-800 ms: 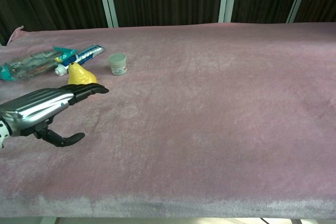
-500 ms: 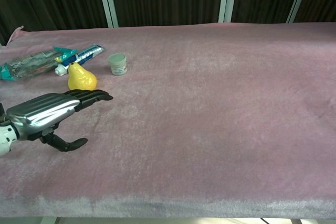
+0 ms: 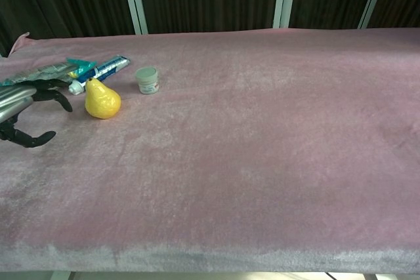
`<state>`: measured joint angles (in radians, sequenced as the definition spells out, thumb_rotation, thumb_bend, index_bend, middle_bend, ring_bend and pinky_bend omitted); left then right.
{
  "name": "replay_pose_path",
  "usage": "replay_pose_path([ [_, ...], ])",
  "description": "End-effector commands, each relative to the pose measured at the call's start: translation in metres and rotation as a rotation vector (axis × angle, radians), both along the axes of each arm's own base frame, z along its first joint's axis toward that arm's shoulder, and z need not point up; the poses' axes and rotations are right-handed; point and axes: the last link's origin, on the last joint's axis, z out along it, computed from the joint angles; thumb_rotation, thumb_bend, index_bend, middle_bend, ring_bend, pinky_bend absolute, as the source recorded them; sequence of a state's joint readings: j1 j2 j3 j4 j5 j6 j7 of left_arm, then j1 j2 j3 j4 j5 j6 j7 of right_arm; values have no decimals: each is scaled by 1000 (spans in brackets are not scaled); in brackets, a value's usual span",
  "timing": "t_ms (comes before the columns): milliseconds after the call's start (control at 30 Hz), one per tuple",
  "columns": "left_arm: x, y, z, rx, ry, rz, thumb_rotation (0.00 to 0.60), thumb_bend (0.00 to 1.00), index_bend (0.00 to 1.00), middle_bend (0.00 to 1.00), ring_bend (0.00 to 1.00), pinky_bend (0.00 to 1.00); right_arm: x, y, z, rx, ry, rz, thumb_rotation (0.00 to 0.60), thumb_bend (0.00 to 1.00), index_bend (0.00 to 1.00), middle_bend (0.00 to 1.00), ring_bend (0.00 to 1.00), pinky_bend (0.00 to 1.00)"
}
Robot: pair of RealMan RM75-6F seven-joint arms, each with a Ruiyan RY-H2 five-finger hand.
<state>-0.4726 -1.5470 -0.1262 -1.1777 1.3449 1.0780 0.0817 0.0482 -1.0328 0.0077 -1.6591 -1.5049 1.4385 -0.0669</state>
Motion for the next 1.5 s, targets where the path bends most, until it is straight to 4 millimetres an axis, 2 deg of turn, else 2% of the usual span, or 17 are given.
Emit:
replay_pose_path([
  [33, -23, 4, 11, 18, 8, 76, 600, 396, 392, 63, 0, 0, 1, 1, -1, 6, -1, 2, 600, 279, 0, 0, 0, 0],
  [300, -42, 3, 9, 19, 22, 130, 600, 390, 414, 64, 0, 0, 2, 1, -2, 10, -6, 6, 600, 280, 0, 0, 0, 0],
  [533, -47, 2, 4, 6, 7, 137, 600, 392, 416, 65, 0, 0, 2, 0, -4, 16, -1, 4, 600, 280, 0, 0, 0, 0],
  [900, -59, 8, 1, -4, 1, 171, 600, 392, 472, 82, 0, 0, 1, -1, -6, 15, 8, 3, 600, 280, 0, 0, 0, 0],
  [1500, -59, 14, -6, -21, 1, 171, 600, 392, 489, 90, 0, 0, 0, -1, -5, 8, 13, -11, 600, 280, 0, 0, 0, 0],
])
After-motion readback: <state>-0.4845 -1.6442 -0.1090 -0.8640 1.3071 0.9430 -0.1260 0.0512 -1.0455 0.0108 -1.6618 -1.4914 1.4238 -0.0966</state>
